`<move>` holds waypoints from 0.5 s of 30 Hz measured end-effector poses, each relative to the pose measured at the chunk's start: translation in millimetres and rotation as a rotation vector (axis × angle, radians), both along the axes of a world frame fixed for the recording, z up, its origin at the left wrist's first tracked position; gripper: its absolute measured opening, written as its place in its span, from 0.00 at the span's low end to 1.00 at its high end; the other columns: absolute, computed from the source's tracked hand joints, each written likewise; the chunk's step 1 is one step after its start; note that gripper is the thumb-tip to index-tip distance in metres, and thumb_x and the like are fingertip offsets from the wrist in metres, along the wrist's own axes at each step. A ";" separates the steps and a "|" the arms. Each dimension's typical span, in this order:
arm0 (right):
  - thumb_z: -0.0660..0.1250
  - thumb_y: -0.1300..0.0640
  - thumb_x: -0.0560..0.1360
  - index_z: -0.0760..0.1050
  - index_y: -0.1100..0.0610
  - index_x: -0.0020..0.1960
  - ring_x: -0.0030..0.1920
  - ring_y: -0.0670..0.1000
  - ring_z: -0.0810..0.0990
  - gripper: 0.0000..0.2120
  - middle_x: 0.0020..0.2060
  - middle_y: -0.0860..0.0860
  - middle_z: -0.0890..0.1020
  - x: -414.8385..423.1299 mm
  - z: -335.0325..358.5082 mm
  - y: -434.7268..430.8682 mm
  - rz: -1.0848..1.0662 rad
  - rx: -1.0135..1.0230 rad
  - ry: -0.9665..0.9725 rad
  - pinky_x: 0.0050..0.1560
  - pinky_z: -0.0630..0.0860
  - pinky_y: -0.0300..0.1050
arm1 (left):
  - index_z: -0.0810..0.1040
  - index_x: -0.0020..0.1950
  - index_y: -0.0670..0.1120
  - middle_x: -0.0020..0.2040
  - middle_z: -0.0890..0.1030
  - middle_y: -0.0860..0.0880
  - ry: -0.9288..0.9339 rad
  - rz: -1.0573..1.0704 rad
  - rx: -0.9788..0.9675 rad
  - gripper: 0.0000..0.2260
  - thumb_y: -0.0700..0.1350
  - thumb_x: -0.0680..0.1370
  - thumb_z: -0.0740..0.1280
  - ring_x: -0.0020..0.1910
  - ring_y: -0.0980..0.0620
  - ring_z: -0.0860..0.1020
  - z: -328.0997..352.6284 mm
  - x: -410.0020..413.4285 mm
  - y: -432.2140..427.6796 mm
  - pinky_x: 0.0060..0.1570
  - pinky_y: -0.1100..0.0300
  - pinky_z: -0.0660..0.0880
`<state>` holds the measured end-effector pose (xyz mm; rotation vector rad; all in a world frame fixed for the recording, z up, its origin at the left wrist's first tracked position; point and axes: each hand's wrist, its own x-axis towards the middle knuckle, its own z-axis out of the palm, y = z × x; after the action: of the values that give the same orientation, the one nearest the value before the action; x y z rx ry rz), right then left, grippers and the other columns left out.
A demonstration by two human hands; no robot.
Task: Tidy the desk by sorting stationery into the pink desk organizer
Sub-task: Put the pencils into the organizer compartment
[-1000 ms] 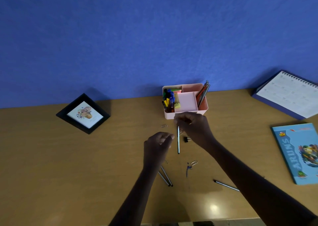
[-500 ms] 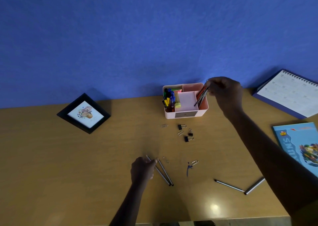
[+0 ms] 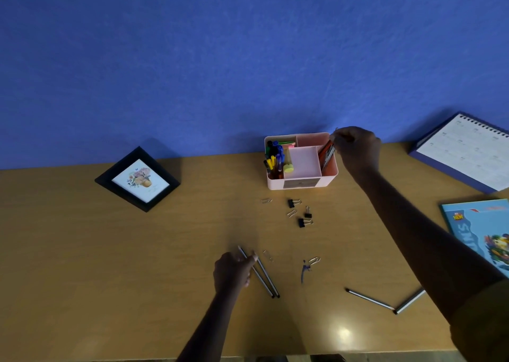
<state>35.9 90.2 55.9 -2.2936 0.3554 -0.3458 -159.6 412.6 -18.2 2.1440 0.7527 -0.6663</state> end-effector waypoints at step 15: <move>0.69 0.56 0.83 0.85 0.60 0.53 0.40 0.51 0.85 0.08 0.45 0.54 0.88 0.8 -19.4 11.2 -0.010 -0.069 0.035 0.40 0.79 0.42 | 0.85 0.35 0.44 0.30 0.86 0.47 -0.017 0.032 -0.020 0.17 0.55 0.76 0.78 0.32 0.46 0.88 -10.1 4.8 1.5 0.43 0.47 0.88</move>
<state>36.8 101.4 36.5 -2.3681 0.3779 -0.3284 -154.8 414.1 -28.3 2.1124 0.7668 -0.6357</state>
